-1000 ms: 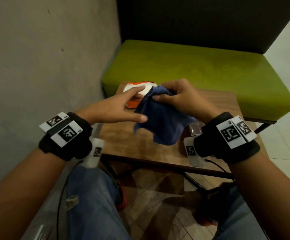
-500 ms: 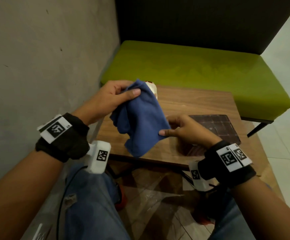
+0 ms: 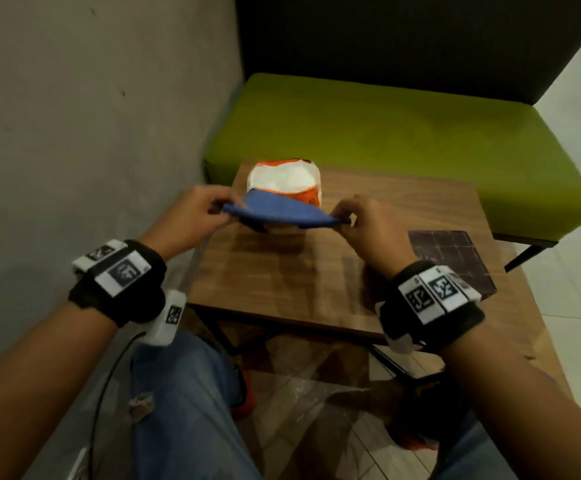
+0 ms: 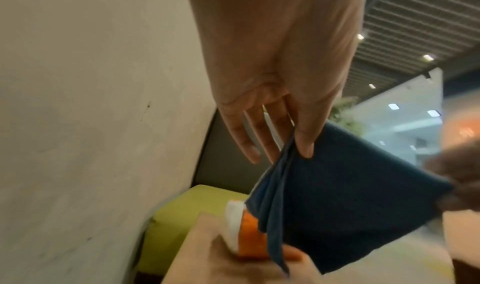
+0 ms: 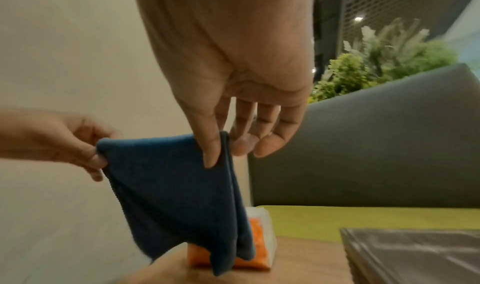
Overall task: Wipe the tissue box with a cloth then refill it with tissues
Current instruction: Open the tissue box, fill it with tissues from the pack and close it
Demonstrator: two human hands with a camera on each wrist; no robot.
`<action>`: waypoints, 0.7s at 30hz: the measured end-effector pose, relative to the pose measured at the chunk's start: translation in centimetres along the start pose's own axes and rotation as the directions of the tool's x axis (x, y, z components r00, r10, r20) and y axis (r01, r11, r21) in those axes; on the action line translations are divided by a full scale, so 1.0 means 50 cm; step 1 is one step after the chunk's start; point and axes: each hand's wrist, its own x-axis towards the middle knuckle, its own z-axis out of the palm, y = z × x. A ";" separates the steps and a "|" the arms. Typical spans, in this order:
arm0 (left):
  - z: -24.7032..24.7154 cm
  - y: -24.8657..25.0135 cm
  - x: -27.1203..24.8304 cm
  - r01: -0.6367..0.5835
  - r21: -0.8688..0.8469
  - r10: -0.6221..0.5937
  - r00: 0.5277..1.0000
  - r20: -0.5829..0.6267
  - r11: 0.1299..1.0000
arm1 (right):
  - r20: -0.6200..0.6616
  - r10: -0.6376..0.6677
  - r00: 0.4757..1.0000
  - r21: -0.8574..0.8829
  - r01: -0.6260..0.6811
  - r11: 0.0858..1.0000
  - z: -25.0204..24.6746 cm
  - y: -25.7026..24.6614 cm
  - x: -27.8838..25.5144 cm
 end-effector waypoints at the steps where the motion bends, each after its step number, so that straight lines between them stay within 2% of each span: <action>1: 0.015 -0.010 -0.021 0.014 0.067 -0.018 0.998 0.058 0.998 | 0.076 -0.006 0.997 -0.078 0.012 0.997 0.006 -0.001 -0.023; 3: 0.049 -0.038 -0.065 0.033 0.236 -0.087 0.972 0.219 0.971 | 0.273 0.003 0.962 -0.220 0.059 0.974 0.025 -0.004 -0.073; 4: 0.066 -0.053 -0.084 0.014 0.293 -0.112 0.941 0.319 0.956 | 0.358 0.006 0.934 -0.260 0.094 0.961 0.038 -0.005 -0.093; 7: 0.100 -0.080 -0.117 -0.037 0.319 -0.161 0.803 0.573 0.947 | 0.542 0.058 0.839 -0.275 0.111 0.955 0.068 -0.010 -0.130; 9: 0.099 -0.086 -0.110 -0.032 0.322 -0.191 0.750 0.634 0.946 | 0.594 0.095 0.799 -0.247 0.069 0.967 0.070 -0.011 -0.127; 10: 0.094 -0.087 -0.099 -0.005 0.309 -0.199 0.755 0.625 0.951 | 0.587 0.109 0.802 -0.228 0.035 0.973 0.070 -0.008 -0.117; 12: 0.082 -0.090 -0.066 0.056 0.275 -0.199 0.828 0.525 0.960 | 0.510 0.143 0.848 -0.181 -0.056 0.982 0.064 -0.003 -0.086; 14: 0.075 -0.087 -0.032 0.133 0.262 -0.218 0.920 0.325 0.956 | 0.382 0.183 0.906 -0.106 -0.153 0.982 0.061 -0.005 -0.053; 15: 0.078 -0.087 -0.019 0.182 0.253 -0.237 0.949 0.206 0.950 | 0.315 0.204 0.927 -0.071 -0.191 0.979 0.061 -0.009 -0.042; 16: 0.085 -0.083 -0.011 0.228 0.238 -0.260 0.959 0.114 0.944 | 0.260 0.217 0.941 -0.043 -0.214 0.976 0.063 -0.012 -0.035; 18: 0.108 -0.072 -0.007 0.249 0.251 -0.281 0.954 0.101 0.935 | 0.243 0.229 0.943 -0.033 -0.228 0.973 0.070 -0.020 -0.036; 21: 0.159 -0.043 -0.016 0.158 0.318 -0.231 0.950 0.208 0.935 | 0.337 0.216 0.917 -0.049 -0.211 0.976 0.072 -0.022 -0.064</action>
